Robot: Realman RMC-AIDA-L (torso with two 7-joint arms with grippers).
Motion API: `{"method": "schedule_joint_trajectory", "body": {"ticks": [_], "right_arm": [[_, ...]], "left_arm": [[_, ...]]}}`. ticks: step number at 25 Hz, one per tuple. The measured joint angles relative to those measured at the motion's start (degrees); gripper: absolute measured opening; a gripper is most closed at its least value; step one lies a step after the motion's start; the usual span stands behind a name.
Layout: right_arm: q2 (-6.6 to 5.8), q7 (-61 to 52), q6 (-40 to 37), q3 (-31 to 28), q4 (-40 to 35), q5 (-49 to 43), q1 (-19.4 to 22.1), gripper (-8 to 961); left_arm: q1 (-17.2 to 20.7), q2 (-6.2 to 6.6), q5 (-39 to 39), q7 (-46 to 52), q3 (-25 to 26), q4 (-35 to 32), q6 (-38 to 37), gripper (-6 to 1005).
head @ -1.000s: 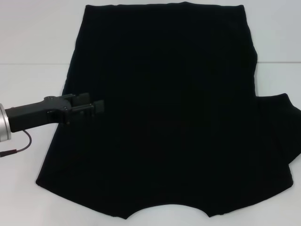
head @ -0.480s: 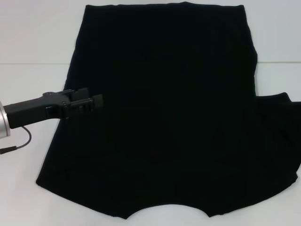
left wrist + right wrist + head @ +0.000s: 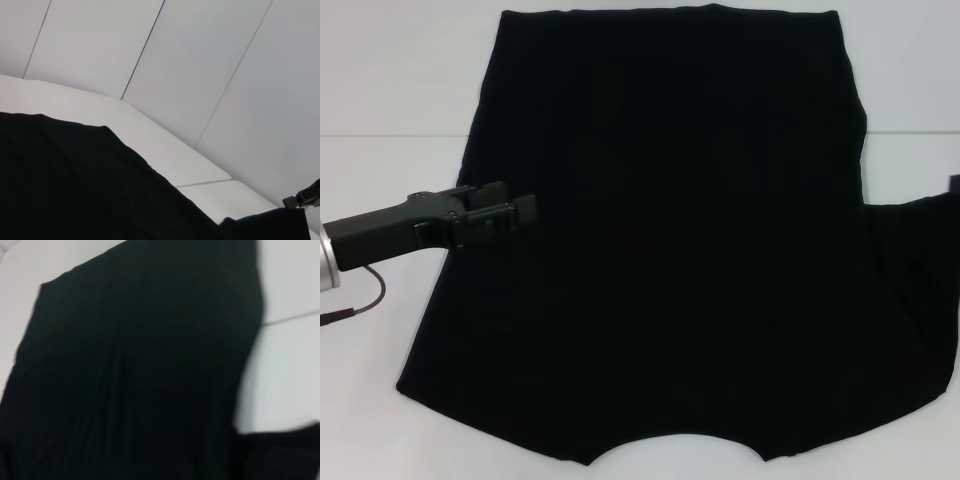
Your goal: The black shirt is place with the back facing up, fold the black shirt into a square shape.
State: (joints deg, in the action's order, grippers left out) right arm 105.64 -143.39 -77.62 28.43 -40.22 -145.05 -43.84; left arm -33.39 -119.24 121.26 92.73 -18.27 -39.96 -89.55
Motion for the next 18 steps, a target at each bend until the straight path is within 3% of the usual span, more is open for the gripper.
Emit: {"method": "schedule_joint_trajectory", "body": {"ticks": [4, 11, 18], "right_arm": [[1.24, 1.86, 1.33, 4.76, 0.29, 0.51, -2.58, 31], [5.59, 4.41, 6.3, 19.08, 0.68, 0.0, -6.34, 31], [7.85, 10.69, 5.55, 25.38, 0.2, -0.04, -7.73, 31]], "left_arm": [[-0.1, -0.03, -0.07, 0.0, -0.02, 0.07, 0.03, 704], [0.12, -0.03, -0.49, -0.01, 0.03, 0.06, 0.1, 697], [0.78, -0.05, -1.03, 0.0, 0.9, 0.06, 0.62, 691]]}}
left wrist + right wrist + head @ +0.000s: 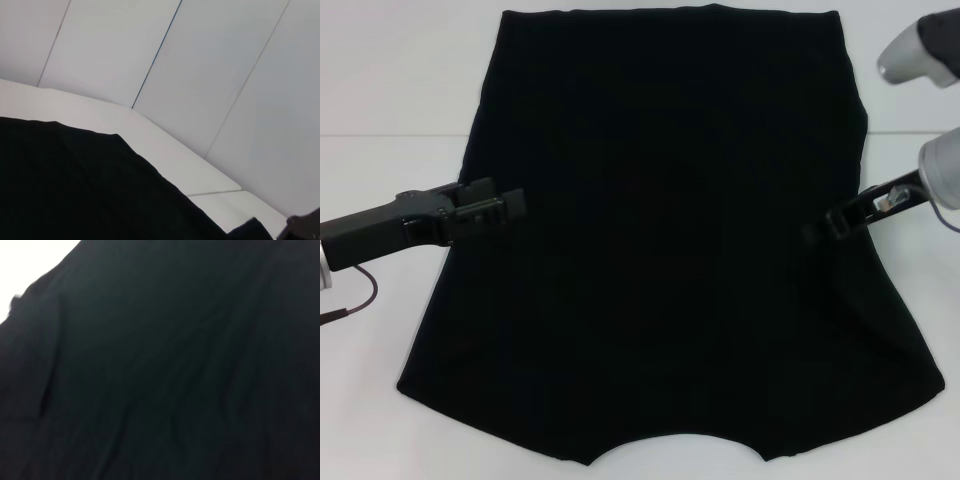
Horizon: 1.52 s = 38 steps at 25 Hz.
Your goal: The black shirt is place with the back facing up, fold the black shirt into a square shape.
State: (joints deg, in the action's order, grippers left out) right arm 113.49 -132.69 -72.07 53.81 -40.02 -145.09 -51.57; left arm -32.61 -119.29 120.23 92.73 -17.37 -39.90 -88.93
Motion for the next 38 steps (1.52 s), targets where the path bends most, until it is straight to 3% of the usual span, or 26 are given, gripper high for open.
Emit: {"method": "schedule_joint_trajectory", "body": {"ticks": [5, 12, 16, 17, 20, 23, 26, 29, 33, 38], "right_arm": [[0.64, 2.85, -0.79, 3.88, -0.04, -0.02, -0.03, 30], [0.35, 3.4, -0.85, 2.19, -0.14, 1.18, 0.38, 31], [0.12, 1.39, 0.38, 1.84, -0.14, 0.95, 0.19, 105], [-0.11, -0.07, 0.99, 1.65, -0.14, 0.83, 0.18, 123], [-1.84, -5.76, 2.47, -1.33, -0.09, 0.74, 0.53, 324], [-4.0, -9.54, 0.51, -8.91, 0.26, 1.02, 1.12, 375], [-5.29, -10.86, -3.69, -15.57, -0.41, 1.24, 1.82, 427], [-5.87, -11.43, -6.89, -19.53, -1.05, 1.41, 2.44, 478], [-6.33, -12.73, -7.88, -20.26, -1.22, 1.47, 3.0, 495], [-6.41, -12.86, -7.86, -20.05, -1.22, 1.49, 3.28, 494]], "left_arm": [[0.12, -0.07, 0.0, 0.0, 0.48, 0.0, 0.16, 686], [0.1, -0.02, 0.0, 0.0, 0.59, 0.03, 0.34, 680], [0.02, -0.06, 0.0, 0.0, 0.59, 0.06, 0.43, 676], [0.0, -0.09, 0.0, 0.03, 0.58, 0.07, 0.43, 675], [0.0, -0.06, 0.11, 1.64, 0.57, 0.09, 0.44, 672], [0.01, 0.38, 1.03, 6.96, 0.5, -0.26, 0.44, 669], [0.23, 1.32, 4.44, 16.02, 0.5, -1.75, -0.74, 666], [0.4, 2.44, 9.03, 25.23, 0.54, -3.58, -3.64, 664], [1.42, 2.82, 13.51, 35.31, 0.61, -8.45, -10.95, 660], [1.82, 3.33, 17.18, 39.94, 1.94, -11.3, -15.22, 655]]}}
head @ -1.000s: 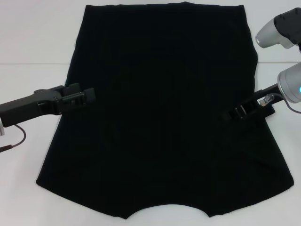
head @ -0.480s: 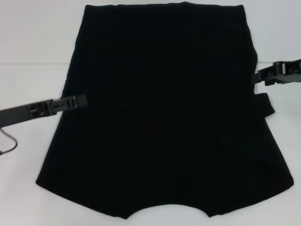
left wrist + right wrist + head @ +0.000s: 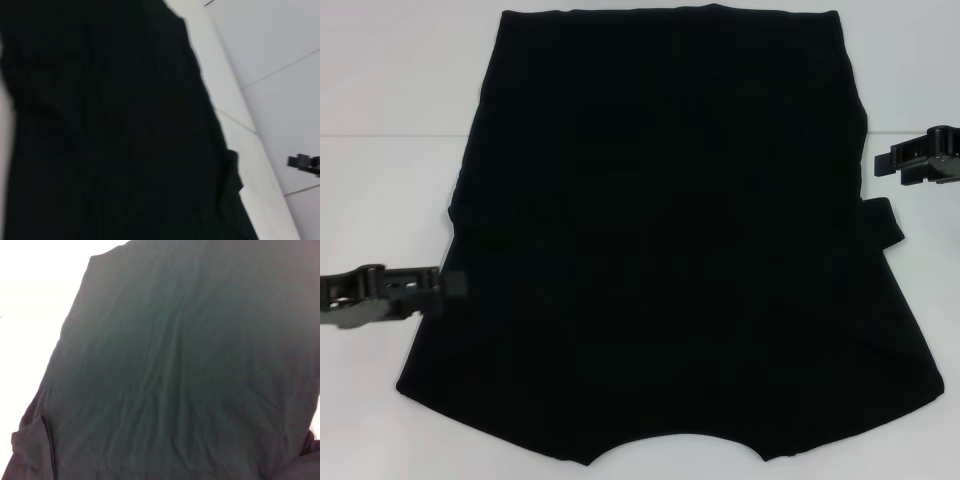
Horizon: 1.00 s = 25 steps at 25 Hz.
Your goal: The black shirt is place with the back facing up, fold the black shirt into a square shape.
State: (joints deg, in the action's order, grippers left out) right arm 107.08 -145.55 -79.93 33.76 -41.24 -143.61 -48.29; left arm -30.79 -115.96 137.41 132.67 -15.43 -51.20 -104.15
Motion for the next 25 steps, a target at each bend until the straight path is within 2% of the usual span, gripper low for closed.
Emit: {"method": "schedule_joint_trajectory", "body": {"ticks": [5, 12, 15, 25], "right_arm": [[-0.08, 0.17, -0.02, 0.11, 0.01, 0.0, 0.2, 494], [-0.12, 0.36, 0.27, 0.19, 0.34, -0.16, 0.25, 494], [-0.12, 0.36, 0.0, 0.19, 0.34, -0.21, 0.24, 493], [-0.12, 0.36, -0.07, 0.26, 0.46, -0.29, 0.39, 493]], "left_arm": [[0.04, 0.61, 6.95, 1.99, 2.46, -0.76, -0.69, 651], [0.04, 0.56, 12.03, 2.8, 2.67, 1.42, 3.22, 644], [0.04, 0.51, 13.45, 3.22, 2.66, 2.13, 4.55, 577], [-0.41, 0.76, 16.95, 4.29, 2.49, 5.36, 9.4, 488]]}}
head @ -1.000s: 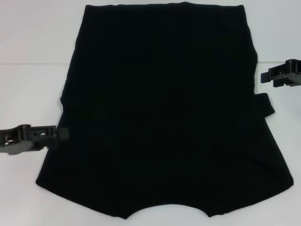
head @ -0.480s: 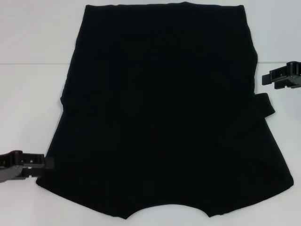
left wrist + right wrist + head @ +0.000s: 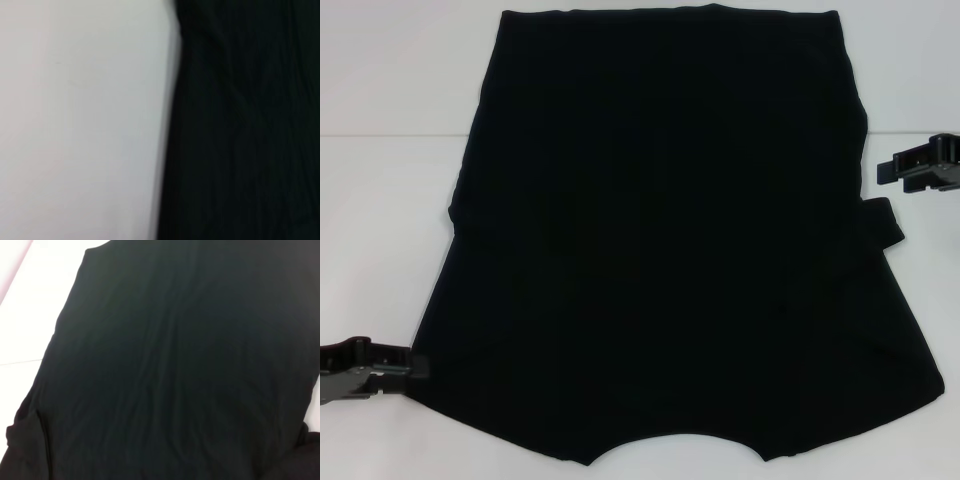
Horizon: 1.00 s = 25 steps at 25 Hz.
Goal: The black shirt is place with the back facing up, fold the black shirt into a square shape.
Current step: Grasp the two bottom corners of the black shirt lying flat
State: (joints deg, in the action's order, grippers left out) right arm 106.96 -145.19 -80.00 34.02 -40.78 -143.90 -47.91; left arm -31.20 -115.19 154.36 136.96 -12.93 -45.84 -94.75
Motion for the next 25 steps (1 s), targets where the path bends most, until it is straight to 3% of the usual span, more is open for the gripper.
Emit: {"method": "schedule_joint_trajectory", "body": {"ticks": [25], "right_arm": [[-0.18, 0.09, -0.06, -0.01, 0.0, -0.07, 0.97, 491]], "left_arm": [[-0.09, -0.4, 1.21, 2.42, -0.52, 2.17, 3.62, 479]]}}
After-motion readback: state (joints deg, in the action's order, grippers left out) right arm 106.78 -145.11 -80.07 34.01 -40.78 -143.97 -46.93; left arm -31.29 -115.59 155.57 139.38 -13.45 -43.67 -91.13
